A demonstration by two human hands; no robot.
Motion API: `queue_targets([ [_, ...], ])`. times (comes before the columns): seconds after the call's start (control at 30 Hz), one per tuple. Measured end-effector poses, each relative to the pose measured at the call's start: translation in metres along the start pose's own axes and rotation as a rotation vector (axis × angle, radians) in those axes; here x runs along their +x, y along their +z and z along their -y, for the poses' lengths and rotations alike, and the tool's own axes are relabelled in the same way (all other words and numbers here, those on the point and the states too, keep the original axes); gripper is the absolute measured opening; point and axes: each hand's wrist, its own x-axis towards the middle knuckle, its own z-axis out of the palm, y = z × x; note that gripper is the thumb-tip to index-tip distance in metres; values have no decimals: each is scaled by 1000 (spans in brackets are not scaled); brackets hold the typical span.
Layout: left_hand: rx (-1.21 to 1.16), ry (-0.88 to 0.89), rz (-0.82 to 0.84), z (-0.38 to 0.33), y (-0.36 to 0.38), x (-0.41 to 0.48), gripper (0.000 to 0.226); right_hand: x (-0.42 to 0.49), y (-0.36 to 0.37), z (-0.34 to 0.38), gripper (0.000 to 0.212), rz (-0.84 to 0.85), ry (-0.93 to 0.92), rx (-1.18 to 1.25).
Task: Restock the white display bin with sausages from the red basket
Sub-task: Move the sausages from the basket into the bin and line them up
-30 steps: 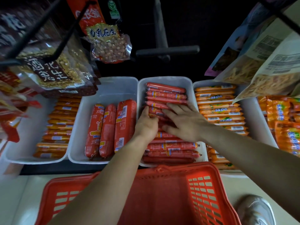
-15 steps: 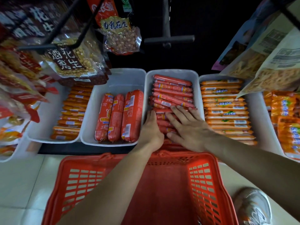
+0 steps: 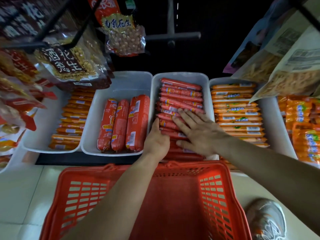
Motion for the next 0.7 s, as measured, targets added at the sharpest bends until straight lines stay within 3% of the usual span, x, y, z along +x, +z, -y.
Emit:
queue_targets([
  [0.13, -96, -57, 57, -9, 0, 1, 71, -3, 1, -6, 81, 4, -43, -8],
  [0.3, -307, -102, 27, -28, -1, -10, 48, -5, 5, -11, 76, -34, -55, -32],
  [0.47, -350, -157, -15, -16, 5, -1, 77, -10, 2, -12, 78, -11, -35, 4],
  [0.6, -318, -175, 89, -41, -13, -24, 18, -9, -12, -9, 80, 6, -13, 146],
  [0.7, -92, -19, 127, -45, -36, -27, 16, -5, -25, 1, 72, -74, -51, 227],
])
